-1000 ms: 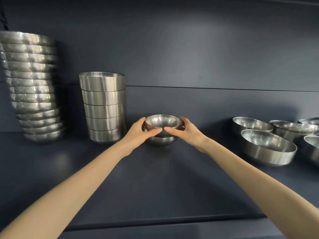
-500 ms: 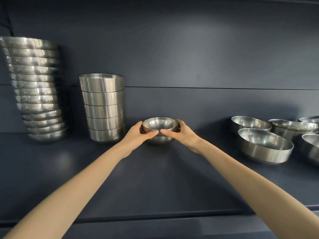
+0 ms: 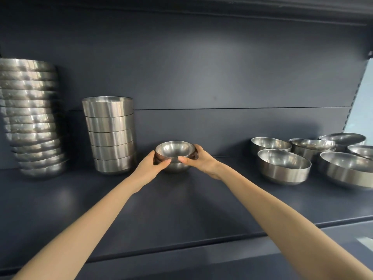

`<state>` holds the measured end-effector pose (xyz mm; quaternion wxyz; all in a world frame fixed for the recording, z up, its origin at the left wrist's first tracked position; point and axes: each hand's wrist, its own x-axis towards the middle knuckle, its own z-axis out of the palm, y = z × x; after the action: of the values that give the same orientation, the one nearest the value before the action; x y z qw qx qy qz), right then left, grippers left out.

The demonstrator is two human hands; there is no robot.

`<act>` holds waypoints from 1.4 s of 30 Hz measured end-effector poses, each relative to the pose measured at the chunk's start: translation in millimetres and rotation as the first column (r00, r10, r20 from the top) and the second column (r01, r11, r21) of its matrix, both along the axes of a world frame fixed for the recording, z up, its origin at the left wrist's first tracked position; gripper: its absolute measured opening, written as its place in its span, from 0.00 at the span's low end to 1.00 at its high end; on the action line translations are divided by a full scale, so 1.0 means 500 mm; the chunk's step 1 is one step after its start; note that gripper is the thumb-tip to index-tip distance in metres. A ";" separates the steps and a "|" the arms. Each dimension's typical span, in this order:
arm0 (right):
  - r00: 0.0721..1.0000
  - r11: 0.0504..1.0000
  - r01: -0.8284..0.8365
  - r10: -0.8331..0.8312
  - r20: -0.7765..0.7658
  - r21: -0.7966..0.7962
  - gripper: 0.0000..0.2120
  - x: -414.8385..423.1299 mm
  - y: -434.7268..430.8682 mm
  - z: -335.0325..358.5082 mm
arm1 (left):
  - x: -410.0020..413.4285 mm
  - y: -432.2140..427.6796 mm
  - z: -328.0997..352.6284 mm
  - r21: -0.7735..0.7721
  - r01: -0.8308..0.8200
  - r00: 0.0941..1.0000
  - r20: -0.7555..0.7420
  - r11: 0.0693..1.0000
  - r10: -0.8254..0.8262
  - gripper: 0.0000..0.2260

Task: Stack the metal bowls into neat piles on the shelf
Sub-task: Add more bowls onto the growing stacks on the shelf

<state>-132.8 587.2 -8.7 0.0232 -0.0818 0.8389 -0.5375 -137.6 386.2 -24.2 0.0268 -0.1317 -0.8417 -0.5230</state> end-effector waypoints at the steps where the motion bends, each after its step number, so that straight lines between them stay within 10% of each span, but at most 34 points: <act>1: 1.000 0.998 0.001 0.001 -0.024 0.056 0.43 0.012 0.003 0.008 | 0.008 -0.004 0.001 -0.082 0.002 1.000 -0.020 0.997 -0.004 0.14; 8: 0.975 0.672 0.163 0.003 -0.223 0.722 0.45 0.074 0.055 0.028 | 0.104 -0.031 0.033 -0.624 -0.080 0.972 -0.223 0.777 -0.080 0.31; 15: 0.919 0.461 0.353 -0.009 -0.394 0.814 0.41 0.175 0.066 0.004 | 0.163 -0.034 0.035 -0.816 -0.274 0.881 -0.425 0.509 -0.208 0.47; 24: 0.923 0.450 0.379 -0.122 -0.365 0.809 0.42 0.270 0.099 -0.017 | 0.181 0.014 0.024 -0.810 -0.231 0.877 -0.413 0.539 -0.245 0.59; 32: 0.867 0.428 0.495 -0.187 -0.462 0.756 0.42 0.301 0.210 0.006 | 0.201 0.121 0.047 -0.777 -0.148 0.868 -0.399 0.612 -0.295 0.34; 42: 0.867 0.460 0.495 -0.198 -0.458 0.737 0.42 0.328 0.413 0.020 | 0.214 0.342 0.070 -0.739 -0.130 0.861 -0.415 0.661 -0.295 0.32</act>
<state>31.0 793.7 1.5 -0.1829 0.0316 0.9817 -0.0434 -30.4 557.3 10.7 0.1636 -0.3015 -0.9359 -0.0796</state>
